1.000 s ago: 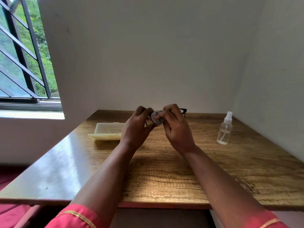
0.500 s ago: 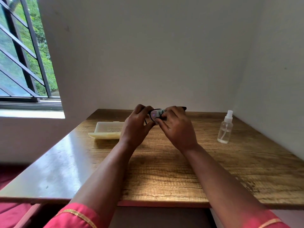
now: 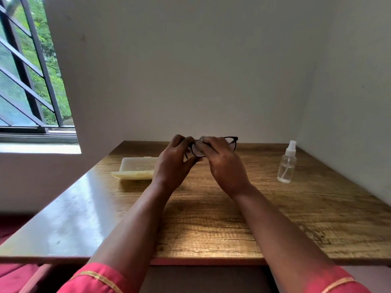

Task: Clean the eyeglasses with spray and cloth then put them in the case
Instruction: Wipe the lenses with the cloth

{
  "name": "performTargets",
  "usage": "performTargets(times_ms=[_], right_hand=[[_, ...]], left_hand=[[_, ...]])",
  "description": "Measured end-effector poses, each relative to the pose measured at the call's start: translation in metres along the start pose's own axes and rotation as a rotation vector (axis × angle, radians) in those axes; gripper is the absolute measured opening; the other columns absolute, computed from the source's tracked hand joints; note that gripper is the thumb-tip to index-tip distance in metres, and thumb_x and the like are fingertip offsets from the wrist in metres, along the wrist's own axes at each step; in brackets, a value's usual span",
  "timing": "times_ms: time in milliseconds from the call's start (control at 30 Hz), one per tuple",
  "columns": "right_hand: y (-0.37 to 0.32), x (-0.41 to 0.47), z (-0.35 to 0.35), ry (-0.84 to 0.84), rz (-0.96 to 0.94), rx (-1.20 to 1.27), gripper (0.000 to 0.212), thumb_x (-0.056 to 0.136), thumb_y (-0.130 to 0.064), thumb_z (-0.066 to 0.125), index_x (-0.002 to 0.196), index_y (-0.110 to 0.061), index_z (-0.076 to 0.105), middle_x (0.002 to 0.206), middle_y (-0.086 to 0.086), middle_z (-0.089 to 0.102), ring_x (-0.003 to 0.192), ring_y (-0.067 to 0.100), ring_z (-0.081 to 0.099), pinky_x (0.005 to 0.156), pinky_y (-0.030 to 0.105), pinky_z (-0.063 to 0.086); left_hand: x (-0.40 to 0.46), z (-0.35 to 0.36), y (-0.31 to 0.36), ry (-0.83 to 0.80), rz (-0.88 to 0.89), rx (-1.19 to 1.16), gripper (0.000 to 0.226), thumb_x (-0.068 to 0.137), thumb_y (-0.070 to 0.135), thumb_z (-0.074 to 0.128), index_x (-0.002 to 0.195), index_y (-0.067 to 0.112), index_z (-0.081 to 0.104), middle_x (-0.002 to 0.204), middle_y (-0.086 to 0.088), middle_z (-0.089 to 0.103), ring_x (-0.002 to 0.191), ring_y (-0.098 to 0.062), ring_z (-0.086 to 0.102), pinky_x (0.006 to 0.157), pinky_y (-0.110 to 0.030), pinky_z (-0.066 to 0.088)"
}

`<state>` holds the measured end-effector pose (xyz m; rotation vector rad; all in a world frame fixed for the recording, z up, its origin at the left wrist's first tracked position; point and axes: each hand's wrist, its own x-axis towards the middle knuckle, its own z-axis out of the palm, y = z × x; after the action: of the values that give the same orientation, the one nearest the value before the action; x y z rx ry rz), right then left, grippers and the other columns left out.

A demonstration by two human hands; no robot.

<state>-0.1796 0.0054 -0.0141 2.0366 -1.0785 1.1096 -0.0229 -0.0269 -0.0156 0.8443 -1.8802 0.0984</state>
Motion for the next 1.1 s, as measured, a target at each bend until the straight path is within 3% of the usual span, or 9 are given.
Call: performTargets(times_ms=[200,467,700,800,1000,1100], right_hand=[[0.009,-0.002,-0.004,0.032,0.056,0.01,0.028,0.087,0.002,0.057,0.112,-0.004,0.066,0.112,0.01,0.063,0.101,0.026,0.059,0.078,0.035,0.055],[-0.005,-0.003,0.005,-0.066,-0.142,-0.019,0.028,0.093,-0.004,0.056,0.119,-0.002,0.065,0.119,0.013,0.062,0.112,0.025,0.054,0.092,0.03,0.047],[0.005,0.0,0.001,0.028,0.066,0.028,0.028,0.088,0.0,0.06,0.115,-0.005,0.066,0.114,0.01,0.062,0.105,0.025,0.056,0.078,0.03,0.053],[0.008,-0.002,-0.001,0.026,0.093,0.032,0.028,0.086,0.002,0.058,0.112,-0.002,0.065,0.11,0.01,0.06,0.101,0.026,0.056,0.076,0.032,0.054],[-0.005,-0.003,0.001,-0.106,-0.087,0.013,0.032,0.089,-0.005,0.048,0.117,-0.003,0.064,0.118,0.01,0.062,0.108,0.025,0.054,0.085,0.031,0.051],[-0.007,0.0,0.003,-0.093,-0.097,-0.019,0.028,0.092,-0.004,0.054,0.118,-0.003,0.065,0.117,0.01,0.063,0.108,0.025,0.055,0.084,0.032,0.053]], left_hand=[[0.0,-0.001,0.0,0.028,-0.021,0.017,0.041,0.075,0.025,0.08,0.111,0.016,0.063,0.102,0.003,0.057,0.079,-0.015,0.061,0.065,-0.034,0.054],[-0.001,-0.003,0.001,0.049,-0.012,0.002,0.036,0.077,0.016,0.078,0.111,0.011,0.065,0.103,-0.001,0.061,0.08,-0.02,0.065,0.067,-0.035,0.054],[0.0,-0.002,0.001,0.024,-0.001,0.0,0.04,0.074,0.023,0.082,0.109,0.013,0.065,0.101,0.002,0.059,0.078,-0.013,0.063,0.066,-0.031,0.054],[0.0,-0.002,-0.001,0.026,0.003,0.009,0.039,0.075,0.023,0.08,0.11,0.014,0.064,0.1,0.002,0.058,0.077,-0.014,0.062,0.065,-0.036,0.055],[-0.001,-0.002,-0.003,0.024,-0.002,0.001,0.037,0.078,0.024,0.078,0.112,0.015,0.065,0.102,0.002,0.06,0.08,-0.018,0.065,0.068,-0.04,0.056],[-0.001,-0.001,-0.003,0.009,0.014,0.005,0.04,0.077,0.019,0.079,0.113,0.012,0.065,0.104,-0.001,0.06,0.082,-0.019,0.066,0.069,-0.042,0.057]])
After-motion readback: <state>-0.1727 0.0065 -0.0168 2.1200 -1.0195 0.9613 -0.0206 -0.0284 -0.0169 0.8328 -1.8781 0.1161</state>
